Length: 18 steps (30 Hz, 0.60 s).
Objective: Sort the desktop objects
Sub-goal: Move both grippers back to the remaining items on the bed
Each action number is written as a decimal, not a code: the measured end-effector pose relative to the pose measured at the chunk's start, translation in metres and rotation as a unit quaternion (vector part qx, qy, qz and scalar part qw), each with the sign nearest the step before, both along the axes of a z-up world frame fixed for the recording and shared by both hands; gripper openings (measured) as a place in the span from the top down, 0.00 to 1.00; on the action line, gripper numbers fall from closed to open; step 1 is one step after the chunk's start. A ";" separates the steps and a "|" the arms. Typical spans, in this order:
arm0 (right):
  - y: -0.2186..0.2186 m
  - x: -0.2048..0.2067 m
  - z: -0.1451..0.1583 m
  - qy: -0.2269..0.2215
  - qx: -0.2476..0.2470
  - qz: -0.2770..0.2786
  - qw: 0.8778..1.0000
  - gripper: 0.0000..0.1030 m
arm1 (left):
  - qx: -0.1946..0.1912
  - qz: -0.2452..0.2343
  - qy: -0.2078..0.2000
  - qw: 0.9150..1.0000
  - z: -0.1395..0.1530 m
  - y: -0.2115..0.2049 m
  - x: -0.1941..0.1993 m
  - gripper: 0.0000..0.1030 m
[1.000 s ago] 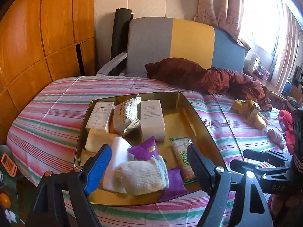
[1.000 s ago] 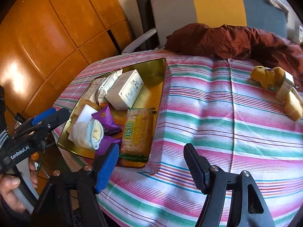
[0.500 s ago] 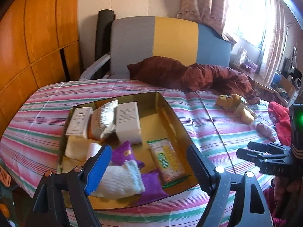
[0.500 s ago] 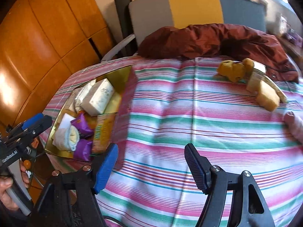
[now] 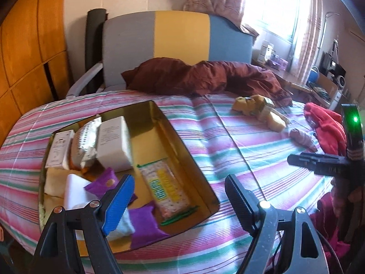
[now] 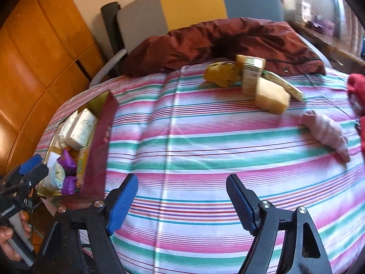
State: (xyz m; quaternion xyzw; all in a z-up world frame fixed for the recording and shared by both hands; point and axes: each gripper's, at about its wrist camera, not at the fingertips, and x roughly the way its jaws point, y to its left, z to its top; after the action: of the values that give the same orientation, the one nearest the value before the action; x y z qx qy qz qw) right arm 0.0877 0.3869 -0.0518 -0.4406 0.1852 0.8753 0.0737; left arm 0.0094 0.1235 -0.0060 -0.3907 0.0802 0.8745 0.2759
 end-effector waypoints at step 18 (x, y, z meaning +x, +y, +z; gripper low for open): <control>0.147 0.035 -0.007 -0.035 0.017 -0.166 0.985 0.21 | -0.014 -0.053 -0.026 0.998 -0.009 0.049 -0.002 0.20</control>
State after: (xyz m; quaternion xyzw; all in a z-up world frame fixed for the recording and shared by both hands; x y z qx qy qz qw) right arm 0.1231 0.5341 -0.0592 -0.4324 0.2386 0.8380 0.2319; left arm 0.0072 0.1726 -0.0147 -0.4121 0.1063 0.8471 0.3182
